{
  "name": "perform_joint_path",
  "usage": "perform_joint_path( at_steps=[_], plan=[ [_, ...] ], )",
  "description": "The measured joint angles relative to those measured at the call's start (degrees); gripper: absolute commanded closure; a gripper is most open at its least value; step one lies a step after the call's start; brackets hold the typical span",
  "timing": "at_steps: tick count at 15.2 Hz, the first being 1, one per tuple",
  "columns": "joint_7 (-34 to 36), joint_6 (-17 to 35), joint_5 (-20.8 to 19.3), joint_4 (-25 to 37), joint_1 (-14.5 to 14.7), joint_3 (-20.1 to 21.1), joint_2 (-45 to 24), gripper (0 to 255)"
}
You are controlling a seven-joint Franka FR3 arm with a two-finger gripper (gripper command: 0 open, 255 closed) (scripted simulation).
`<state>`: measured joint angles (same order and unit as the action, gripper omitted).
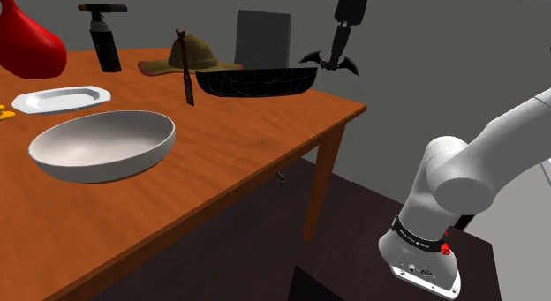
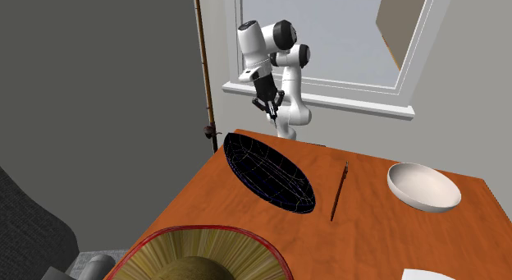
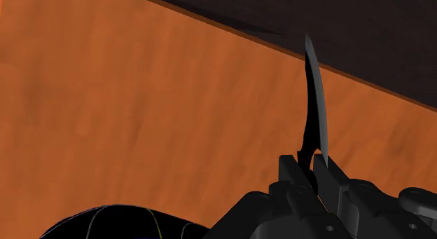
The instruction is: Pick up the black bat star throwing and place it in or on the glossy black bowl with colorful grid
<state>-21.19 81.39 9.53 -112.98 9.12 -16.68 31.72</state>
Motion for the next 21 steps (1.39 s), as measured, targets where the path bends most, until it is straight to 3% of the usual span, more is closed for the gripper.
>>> perform_joint_path(
  at_steps=[10,16,21],
  plan=[
    [1.16,-5.69,1.40,11.28,1.18,-0.60,-5.54,255],
    [0.05,-4.94,4.56,22.45,2.63,-2.55,-18.23,255],
    [-0.82,-7.15,9.15,36.92,2.51,-4.47,-31.55,255]
  ],
)
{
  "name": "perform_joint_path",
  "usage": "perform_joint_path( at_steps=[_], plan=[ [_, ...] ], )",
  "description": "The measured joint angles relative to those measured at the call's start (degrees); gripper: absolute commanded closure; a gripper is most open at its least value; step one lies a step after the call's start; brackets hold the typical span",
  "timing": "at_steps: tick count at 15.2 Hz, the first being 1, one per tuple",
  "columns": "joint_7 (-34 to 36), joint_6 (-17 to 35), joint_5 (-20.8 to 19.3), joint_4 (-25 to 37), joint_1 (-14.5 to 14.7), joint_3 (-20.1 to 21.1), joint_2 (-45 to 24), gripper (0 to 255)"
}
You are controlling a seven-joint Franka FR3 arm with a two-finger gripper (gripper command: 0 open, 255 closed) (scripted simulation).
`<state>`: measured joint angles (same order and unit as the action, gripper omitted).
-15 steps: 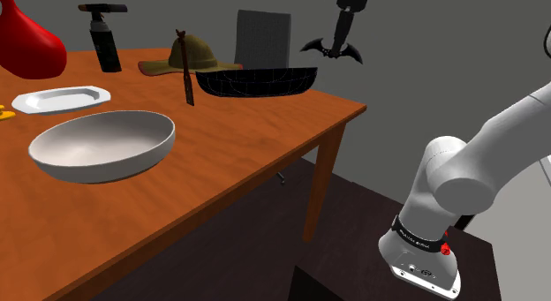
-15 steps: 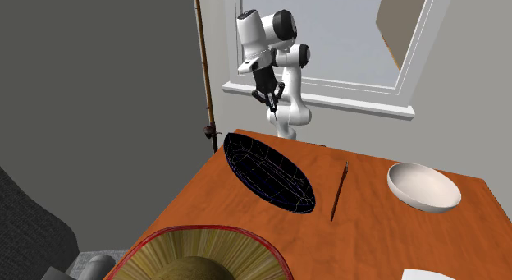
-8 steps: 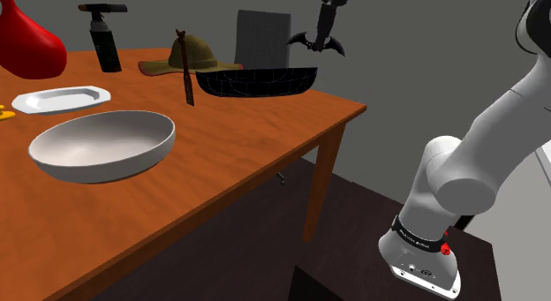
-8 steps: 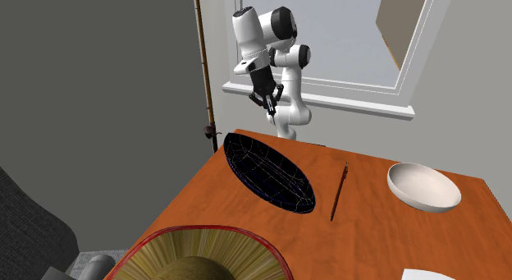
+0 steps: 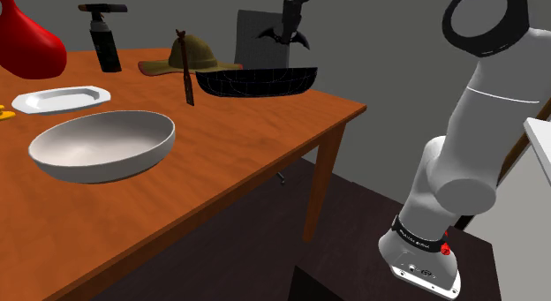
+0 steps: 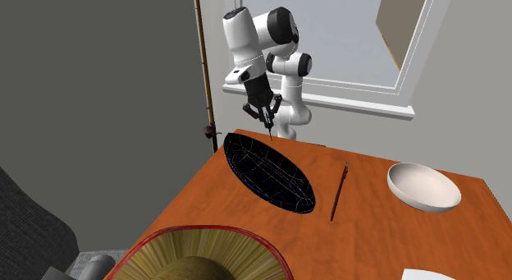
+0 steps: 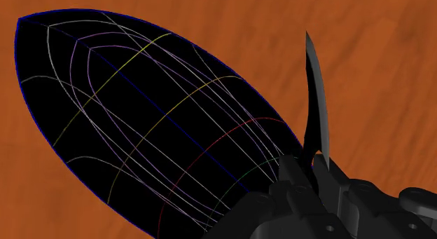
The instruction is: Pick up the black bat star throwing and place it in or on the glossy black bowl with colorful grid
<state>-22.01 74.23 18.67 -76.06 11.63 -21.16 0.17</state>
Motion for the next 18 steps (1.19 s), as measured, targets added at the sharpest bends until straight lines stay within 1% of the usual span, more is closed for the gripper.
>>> perform_joint_path(
  at_steps=[1,3,5,6,9,14,18],
  plan=[
    [0.26,-0.87,1.24,3.74,-0.22,-0.19,-3.10,255],
    [-0.31,-3.99,4.47,13.43,-2.12,-1.10,-10.46,255],
    [0.36,-6.99,7.58,22.85,-4.33,-1.12,-17.22,255],
    [0.48,-7.31,8.14,24.47,-4.72,-1.02,-18.61,255],
    [-0.17,-4.51,7.29,20.68,-3.66,-1.00,-17.64,255],
    [-1.43,1.44,5.14,11.17,-1.49,-0.99,-13.99,255],
    [-2.32,5.66,3.78,4.42,-0.33,-0.90,-11.35,255]
  ],
)
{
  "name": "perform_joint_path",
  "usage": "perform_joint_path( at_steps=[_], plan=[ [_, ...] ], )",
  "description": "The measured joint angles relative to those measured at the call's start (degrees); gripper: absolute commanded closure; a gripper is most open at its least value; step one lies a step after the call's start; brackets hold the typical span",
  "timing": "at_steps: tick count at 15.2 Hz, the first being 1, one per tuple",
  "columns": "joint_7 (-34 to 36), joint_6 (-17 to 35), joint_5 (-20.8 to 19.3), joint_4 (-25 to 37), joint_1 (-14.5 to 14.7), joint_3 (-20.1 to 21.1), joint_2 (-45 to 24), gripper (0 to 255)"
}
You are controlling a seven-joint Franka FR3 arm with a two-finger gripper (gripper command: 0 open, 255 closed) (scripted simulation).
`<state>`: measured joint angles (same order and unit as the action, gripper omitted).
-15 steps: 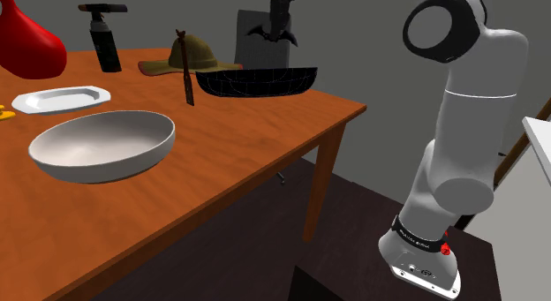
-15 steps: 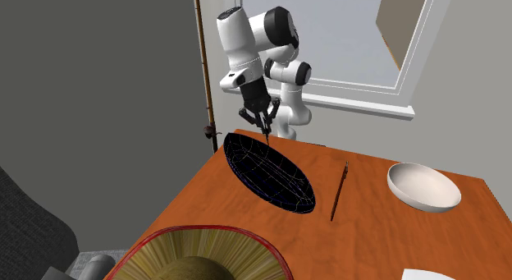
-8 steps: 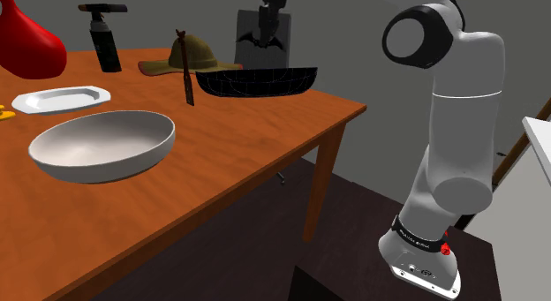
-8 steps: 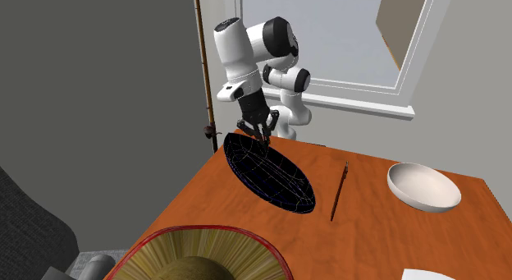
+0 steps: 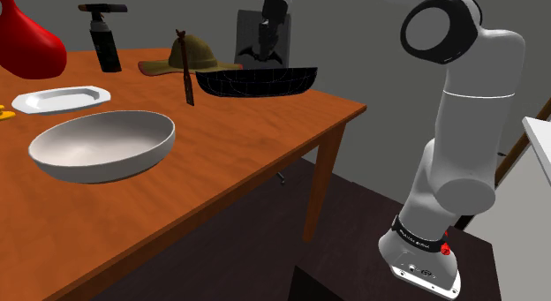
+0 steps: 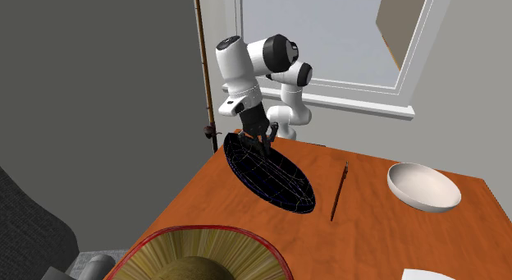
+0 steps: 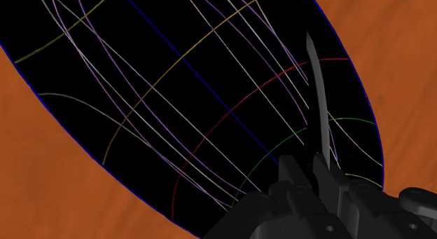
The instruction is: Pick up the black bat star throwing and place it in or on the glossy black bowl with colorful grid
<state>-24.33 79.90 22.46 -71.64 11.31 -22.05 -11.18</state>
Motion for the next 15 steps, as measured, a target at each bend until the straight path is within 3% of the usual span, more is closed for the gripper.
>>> perform_joint_path(
  at_steps=[7,8,15],
  plan=[
    [-0.34,1.92,-0.37,-2.51,0.39,0.10,0.65,255],
    [-0.34,1.92,-0.37,-2.51,0.39,0.10,0.65,0],
    [-0.33,0.60,0.00,-0.50,-0.07,-0.06,-0.13,0]
  ],
)
